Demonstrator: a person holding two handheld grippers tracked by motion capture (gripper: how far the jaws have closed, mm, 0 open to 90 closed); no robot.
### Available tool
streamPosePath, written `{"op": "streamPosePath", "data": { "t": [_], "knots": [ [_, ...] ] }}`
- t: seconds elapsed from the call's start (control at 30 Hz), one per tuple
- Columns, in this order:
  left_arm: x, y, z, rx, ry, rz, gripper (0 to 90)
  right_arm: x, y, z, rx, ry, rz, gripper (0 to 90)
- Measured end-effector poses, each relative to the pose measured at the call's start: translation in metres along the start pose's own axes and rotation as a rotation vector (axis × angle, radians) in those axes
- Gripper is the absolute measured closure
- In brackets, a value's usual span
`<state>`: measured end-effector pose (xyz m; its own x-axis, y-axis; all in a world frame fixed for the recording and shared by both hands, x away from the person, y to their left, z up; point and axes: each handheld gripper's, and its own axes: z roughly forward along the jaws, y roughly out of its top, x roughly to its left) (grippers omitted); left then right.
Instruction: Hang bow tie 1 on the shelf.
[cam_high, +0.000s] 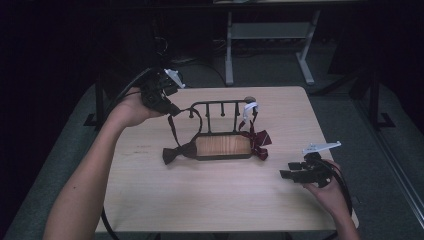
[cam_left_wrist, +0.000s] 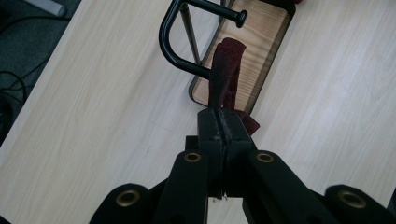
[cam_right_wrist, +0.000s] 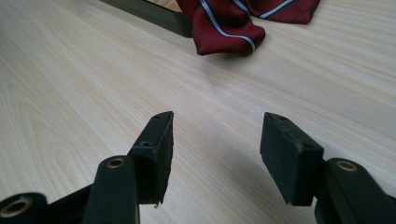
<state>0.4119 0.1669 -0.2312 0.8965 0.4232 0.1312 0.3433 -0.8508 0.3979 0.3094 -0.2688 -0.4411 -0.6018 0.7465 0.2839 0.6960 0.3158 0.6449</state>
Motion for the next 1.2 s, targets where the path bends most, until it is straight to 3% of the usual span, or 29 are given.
{"op": "streamPosePath", "data": {
  "t": [0.13,0.73,1.2],
  "knots": [
    [0.004,0.003,0.001,0.013,0.006,0.003,89.2,0.000,0.000,0.000,0.000,0.000,-0.001,44.1],
    [0.025,0.010,0.012,0.049,0.007,-0.050,88.7,-0.003,-0.001,-0.002,-0.006,0.002,0.003,44.1],
    [0.034,0.011,0.026,0.104,0.044,-0.080,87.3,-0.002,-0.001,-0.001,-0.007,0.001,-0.007,44.1]
  ]
}}
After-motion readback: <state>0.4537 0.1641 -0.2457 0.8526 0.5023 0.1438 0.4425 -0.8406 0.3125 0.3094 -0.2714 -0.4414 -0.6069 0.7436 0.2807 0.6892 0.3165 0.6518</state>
